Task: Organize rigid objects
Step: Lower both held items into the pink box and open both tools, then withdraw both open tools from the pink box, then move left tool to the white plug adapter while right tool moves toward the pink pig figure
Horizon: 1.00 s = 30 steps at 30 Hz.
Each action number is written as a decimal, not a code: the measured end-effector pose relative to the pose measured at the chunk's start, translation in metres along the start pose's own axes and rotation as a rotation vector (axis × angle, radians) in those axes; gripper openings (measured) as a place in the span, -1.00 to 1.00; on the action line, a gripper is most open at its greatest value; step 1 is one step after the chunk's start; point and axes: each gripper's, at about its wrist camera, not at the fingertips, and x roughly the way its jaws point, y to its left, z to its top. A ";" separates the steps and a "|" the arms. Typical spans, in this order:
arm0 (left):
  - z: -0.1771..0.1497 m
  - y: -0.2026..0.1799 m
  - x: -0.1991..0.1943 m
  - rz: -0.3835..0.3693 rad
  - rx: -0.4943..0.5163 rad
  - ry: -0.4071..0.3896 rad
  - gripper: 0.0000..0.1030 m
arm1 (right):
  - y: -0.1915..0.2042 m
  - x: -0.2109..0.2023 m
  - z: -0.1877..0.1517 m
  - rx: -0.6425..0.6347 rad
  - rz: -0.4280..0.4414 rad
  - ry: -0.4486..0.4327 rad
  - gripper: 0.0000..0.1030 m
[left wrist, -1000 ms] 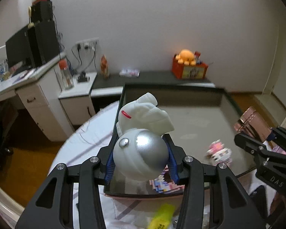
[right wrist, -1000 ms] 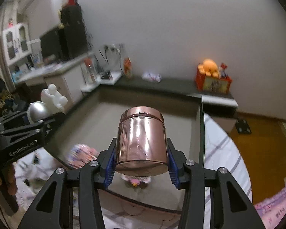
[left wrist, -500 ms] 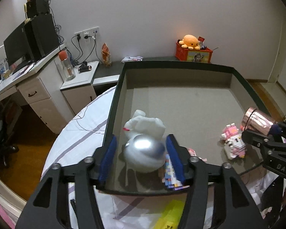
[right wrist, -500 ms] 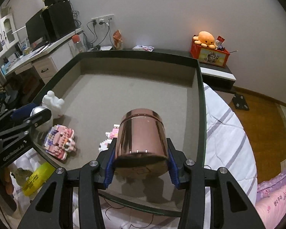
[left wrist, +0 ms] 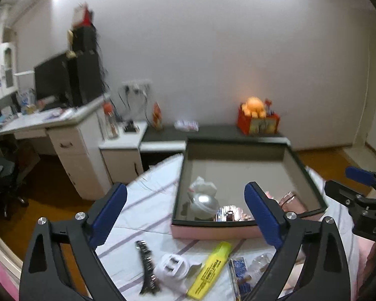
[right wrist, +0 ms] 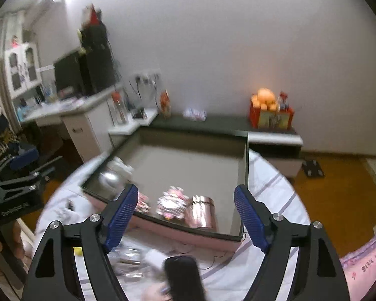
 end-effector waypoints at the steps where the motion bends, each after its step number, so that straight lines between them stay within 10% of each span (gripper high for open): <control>1: 0.000 0.001 -0.011 0.006 -0.001 -0.022 0.93 | 0.003 -0.010 0.000 -0.004 0.002 -0.023 0.59; 16: -0.010 0.005 -0.153 0.034 0.017 -0.261 1.00 | 0.053 -0.135 -0.021 -0.089 -0.077 -0.325 0.73; 19: -0.012 0.007 -0.173 0.000 0.004 -0.285 1.00 | 0.061 -0.150 -0.026 -0.095 -0.089 -0.347 1.00; 30: -0.021 0.025 -0.218 0.031 -0.033 -0.350 1.00 | 0.084 -0.195 -0.034 -0.118 -0.104 -0.398 1.00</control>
